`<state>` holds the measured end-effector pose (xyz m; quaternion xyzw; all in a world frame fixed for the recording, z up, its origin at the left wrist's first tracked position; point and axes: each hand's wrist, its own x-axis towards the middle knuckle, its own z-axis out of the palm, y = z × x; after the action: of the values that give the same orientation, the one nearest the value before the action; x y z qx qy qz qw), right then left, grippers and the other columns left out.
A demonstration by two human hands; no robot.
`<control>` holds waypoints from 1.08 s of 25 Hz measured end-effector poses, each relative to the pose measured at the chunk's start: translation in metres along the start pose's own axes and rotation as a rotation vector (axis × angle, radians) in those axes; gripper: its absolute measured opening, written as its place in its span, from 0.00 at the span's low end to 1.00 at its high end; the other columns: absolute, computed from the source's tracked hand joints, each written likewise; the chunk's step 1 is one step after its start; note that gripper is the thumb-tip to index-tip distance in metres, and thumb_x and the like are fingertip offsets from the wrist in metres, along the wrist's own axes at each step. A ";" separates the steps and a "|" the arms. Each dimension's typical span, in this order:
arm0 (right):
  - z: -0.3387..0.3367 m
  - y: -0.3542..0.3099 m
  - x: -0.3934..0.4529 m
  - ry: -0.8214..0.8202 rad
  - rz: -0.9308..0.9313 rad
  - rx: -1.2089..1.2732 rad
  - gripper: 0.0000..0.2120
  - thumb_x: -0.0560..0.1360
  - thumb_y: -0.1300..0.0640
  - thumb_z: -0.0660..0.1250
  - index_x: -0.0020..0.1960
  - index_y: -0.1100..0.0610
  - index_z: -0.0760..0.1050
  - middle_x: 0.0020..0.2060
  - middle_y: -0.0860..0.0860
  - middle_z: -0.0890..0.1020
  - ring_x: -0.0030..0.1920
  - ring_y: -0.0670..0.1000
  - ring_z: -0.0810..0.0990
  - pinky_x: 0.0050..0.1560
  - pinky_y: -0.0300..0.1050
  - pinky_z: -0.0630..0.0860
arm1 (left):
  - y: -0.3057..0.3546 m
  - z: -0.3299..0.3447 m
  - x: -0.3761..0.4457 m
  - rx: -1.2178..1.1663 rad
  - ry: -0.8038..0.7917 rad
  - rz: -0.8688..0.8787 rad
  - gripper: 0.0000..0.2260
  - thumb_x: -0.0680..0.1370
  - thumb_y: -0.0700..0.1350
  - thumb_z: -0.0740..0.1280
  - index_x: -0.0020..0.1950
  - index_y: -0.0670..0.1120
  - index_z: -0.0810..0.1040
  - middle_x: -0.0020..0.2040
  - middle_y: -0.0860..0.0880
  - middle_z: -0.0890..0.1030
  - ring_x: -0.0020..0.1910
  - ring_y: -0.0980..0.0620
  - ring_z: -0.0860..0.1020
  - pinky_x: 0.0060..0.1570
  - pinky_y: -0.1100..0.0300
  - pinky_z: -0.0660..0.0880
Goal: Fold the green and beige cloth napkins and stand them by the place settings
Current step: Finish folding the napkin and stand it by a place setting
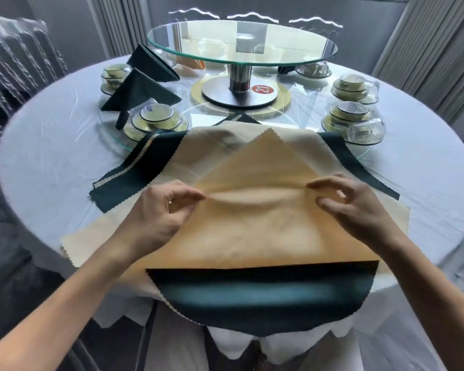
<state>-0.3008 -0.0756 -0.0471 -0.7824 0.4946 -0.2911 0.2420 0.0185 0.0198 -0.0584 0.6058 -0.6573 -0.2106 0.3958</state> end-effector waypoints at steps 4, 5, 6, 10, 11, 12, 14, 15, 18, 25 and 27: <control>-0.020 -0.032 0.085 0.123 -0.044 -0.043 0.18 0.73 0.63 0.69 0.63 0.55 0.78 0.60 0.54 0.78 0.59 0.51 0.78 0.62 0.41 0.72 | 0.007 -0.015 0.075 0.118 0.162 0.001 0.13 0.75 0.37 0.71 0.59 0.48 0.83 0.55 0.51 0.84 0.51 0.61 0.81 0.54 0.71 0.73; -0.023 -0.038 0.104 0.105 -0.017 -0.136 0.21 0.73 0.60 0.70 0.66 0.54 0.76 0.64 0.55 0.75 0.62 0.54 0.75 0.64 0.45 0.70 | 0.006 -0.016 0.091 0.226 0.167 -0.029 0.16 0.74 0.39 0.71 0.61 0.49 0.82 0.59 0.50 0.82 0.56 0.56 0.80 0.59 0.65 0.73; -0.023 -0.042 0.117 0.065 0.013 -0.249 0.24 0.72 0.58 0.71 0.68 0.52 0.74 0.68 0.55 0.71 0.66 0.56 0.72 0.66 0.47 0.68 | 0.006 -0.017 0.102 0.330 0.159 -0.063 0.18 0.73 0.40 0.71 0.63 0.50 0.80 0.62 0.49 0.80 0.60 0.51 0.78 0.63 0.58 0.73; -0.006 -0.043 0.089 -0.013 -0.154 -0.375 0.23 0.72 0.53 0.70 0.67 0.50 0.74 0.70 0.51 0.71 0.69 0.57 0.68 0.70 0.55 0.65 | 0.016 -0.004 0.071 0.380 -0.060 0.096 0.15 0.73 0.49 0.71 0.60 0.51 0.81 0.60 0.51 0.80 0.59 0.49 0.78 0.63 0.54 0.73; 0.003 -0.037 0.066 -0.054 -0.229 -0.308 0.23 0.70 0.51 0.68 0.65 0.49 0.76 0.69 0.50 0.73 0.69 0.56 0.70 0.69 0.57 0.66 | 0.014 0.004 0.048 0.394 -0.154 0.164 0.16 0.72 0.51 0.69 0.60 0.51 0.81 0.60 0.52 0.80 0.59 0.50 0.78 0.62 0.54 0.73; 0.012 -0.028 0.039 -0.101 -0.288 -0.274 0.24 0.68 0.50 0.66 0.64 0.48 0.76 0.67 0.49 0.74 0.68 0.55 0.71 0.67 0.58 0.68 | 0.010 0.014 0.023 0.450 -0.228 0.214 0.19 0.71 0.50 0.68 0.61 0.51 0.81 0.61 0.52 0.80 0.59 0.50 0.77 0.62 0.54 0.73; 0.029 0.000 -0.007 -0.151 -0.339 -0.435 0.28 0.65 0.49 0.62 0.66 0.48 0.73 0.68 0.49 0.74 0.68 0.55 0.71 0.64 0.56 0.70 | -0.003 0.032 -0.014 0.654 -0.273 0.265 0.24 0.67 0.46 0.66 0.63 0.51 0.78 0.65 0.49 0.78 0.61 0.47 0.76 0.61 0.51 0.74; 0.034 0.015 -0.021 -0.142 -0.342 -0.572 0.30 0.65 0.50 0.61 0.67 0.49 0.72 0.69 0.50 0.74 0.68 0.56 0.71 0.63 0.55 0.70 | -0.010 0.039 -0.021 0.739 -0.256 0.252 0.26 0.66 0.42 0.65 0.64 0.50 0.77 0.66 0.47 0.77 0.61 0.45 0.76 0.60 0.49 0.74; 0.041 0.041 -0.028 -0.023 -0.264 -0.773 0.22 0.70 0.56 0.62 0.64 0.53 0.74 0.64 0.53 0.78 0.64 0.59 0.76 0.59 0.55 0.70 | -0.018 0.053 -0.013 0.875 -0.120 0.255 0.24 0.69 0.35 0.63 0.66 0.45 0.76 0.67 0.43 0.77 0.62 0.41 0.76 0.60 0.48 0.74; 0.020 0.009 -0.074 0.097 -0.174 -0.682 0.10 0.71 0.56 0.59 0.39 0.58 0.79 0.53 0.56 0.84 0.58 0.59 0.81 0.57 0.54 0.70 | 0.007 0.041 -0.049 0.846 -0.208 0.277 0.13 0.73 0.38 0.58 0.50 0.45 0.81 0.54 0.48 0.82 0.54 0.48 0.80 0.56 0.53 0.75; 0.021 0.003 -0.097 0.008 -0.097 -0.561 0.14 0.71 0.53 0.57 0.44 0.54 0.81 0.58 0.53 0.83 0.61 0.55 0.79 0.61 0.50 0.68 | 0.010 0.043 -0.072 0.801 -0.252 0.258 0.15 0.74 0.45 0.58 0.53 0.45 0.82 0.54 0.48 0.83 0.53 0.48 0.81 0.54 0.52 0.78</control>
<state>-0.3213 0.0141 -0.0845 -0.8403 0.5188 -0.1573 -0.0005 -0.0247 0.0825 -0.0963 0.5940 -0.8005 0.0396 0.0694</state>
